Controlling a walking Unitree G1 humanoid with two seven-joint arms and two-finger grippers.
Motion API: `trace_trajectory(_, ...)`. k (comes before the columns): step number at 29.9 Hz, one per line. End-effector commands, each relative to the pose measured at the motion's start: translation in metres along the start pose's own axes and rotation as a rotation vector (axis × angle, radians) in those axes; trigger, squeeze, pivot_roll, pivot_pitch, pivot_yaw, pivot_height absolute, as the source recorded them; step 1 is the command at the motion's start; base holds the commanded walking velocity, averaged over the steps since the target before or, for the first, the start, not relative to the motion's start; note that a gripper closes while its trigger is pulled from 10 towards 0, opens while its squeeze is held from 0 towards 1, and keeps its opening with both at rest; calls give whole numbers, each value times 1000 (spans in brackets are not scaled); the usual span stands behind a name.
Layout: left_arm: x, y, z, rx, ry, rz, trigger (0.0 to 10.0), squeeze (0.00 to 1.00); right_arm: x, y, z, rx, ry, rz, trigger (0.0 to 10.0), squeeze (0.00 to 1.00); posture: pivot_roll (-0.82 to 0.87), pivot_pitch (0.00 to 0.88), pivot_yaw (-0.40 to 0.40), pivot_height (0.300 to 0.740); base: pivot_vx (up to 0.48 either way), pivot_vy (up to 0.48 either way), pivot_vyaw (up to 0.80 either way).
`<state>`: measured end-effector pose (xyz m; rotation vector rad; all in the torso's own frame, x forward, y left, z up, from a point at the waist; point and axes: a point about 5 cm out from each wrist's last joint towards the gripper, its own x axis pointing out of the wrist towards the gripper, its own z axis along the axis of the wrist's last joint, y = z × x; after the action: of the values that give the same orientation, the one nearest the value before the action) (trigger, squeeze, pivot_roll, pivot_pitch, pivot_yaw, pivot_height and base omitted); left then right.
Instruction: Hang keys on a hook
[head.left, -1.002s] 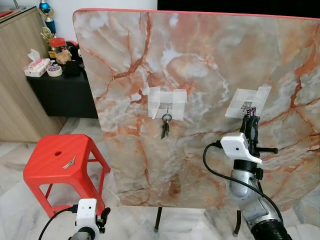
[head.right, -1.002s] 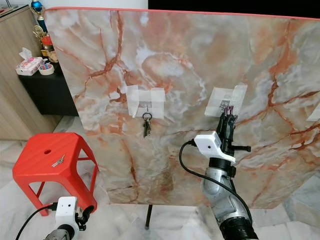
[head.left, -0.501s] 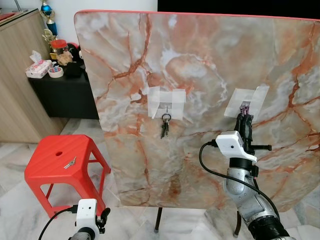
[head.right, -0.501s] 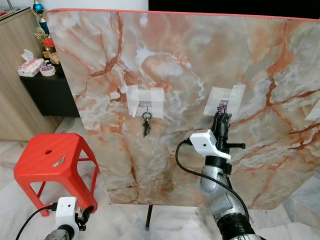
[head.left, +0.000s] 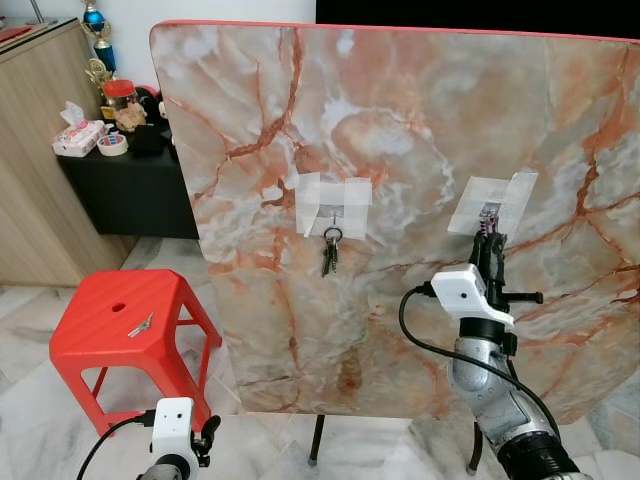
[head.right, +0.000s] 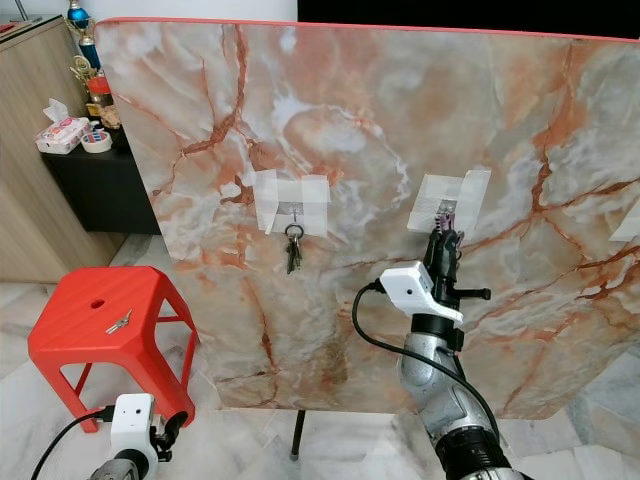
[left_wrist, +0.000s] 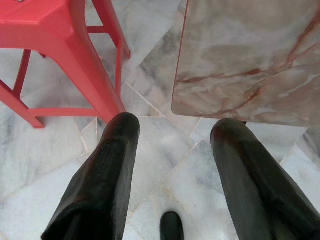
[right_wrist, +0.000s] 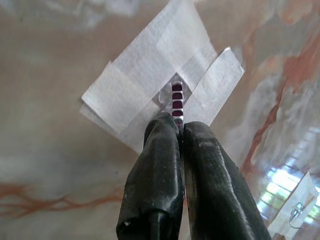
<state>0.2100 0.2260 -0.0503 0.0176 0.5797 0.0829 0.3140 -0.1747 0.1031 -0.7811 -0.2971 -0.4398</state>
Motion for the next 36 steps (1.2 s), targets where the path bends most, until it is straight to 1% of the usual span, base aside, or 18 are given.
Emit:
trace_trajectory(1,0,0,-1,-17,6,3,10000,0,6,-2,2,-6,2,-14,10000,0,70,0,-58,740,0,0,0)
trace_trajectory(15,0,-1,-1,-17,0,2,10000,0,7,-1,2,-17,-1,-15,10000,0,71,0,-58,740,0,0,0)
trace_trajectory(24,0,-1,0,-17,-1,2,10000,0,10,-1,4,-22,-6,-26,10000,0,71,0,-58,740,0,0,0)
trace_trajectory(36,1,-1,1,-17,-5,1,10000,0,14,4,6,-23,9,-13,10000,0,74,0,-59,740,0,0,0)
